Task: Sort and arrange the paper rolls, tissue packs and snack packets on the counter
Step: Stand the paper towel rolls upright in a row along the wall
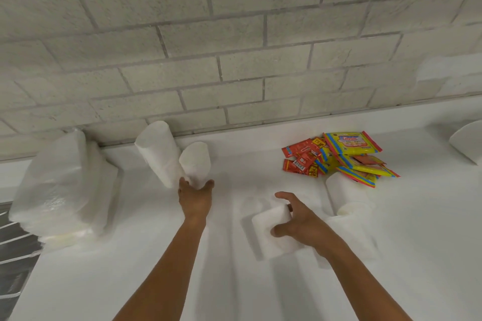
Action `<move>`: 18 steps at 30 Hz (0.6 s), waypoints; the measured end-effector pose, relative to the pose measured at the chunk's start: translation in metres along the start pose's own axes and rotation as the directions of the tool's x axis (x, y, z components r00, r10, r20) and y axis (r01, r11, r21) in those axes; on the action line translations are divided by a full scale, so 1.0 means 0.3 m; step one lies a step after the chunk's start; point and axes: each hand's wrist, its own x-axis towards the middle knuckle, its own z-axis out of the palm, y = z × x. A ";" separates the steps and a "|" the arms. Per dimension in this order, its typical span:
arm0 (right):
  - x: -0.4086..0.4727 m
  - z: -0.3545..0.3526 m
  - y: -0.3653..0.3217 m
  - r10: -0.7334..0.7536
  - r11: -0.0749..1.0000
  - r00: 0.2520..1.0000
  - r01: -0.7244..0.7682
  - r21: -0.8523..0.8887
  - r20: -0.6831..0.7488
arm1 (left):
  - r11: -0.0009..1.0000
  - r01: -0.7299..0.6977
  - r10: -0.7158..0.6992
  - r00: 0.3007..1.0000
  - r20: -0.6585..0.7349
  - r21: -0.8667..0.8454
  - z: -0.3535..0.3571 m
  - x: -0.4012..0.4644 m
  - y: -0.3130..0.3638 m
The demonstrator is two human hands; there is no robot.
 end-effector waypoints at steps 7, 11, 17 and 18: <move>-0.021 0.023 -0.023 -0.117 0.977 0.993 0.117 0.178 -0.011 | 0.993 -0.027 0.053 0.970 0.236 -0.115 -0.075 -0.302 -0.074; -0.052 0.034 -0.059 -0.236 0.936 0.971 0.215 0.277 0.045 | 0.967 0.002 0.140 0.830 0.540 -0.254 -0.129 -0.412 -0.074; -0.116 0.032 -0.101 -0.331 0.925 0.934 0.292 0.244 0.135 | 0.962 -0.091 0.243 0.709 0.662 -0.255 -0.157 -0.485 -0.064; -0.125 0.033 -0.102 -0.336 0.926 0.932 0.301 0.230 0.134 | 0.961 -0.113 0.253 0.733 0.632 -0.253 -0.156 -0.487 -0.066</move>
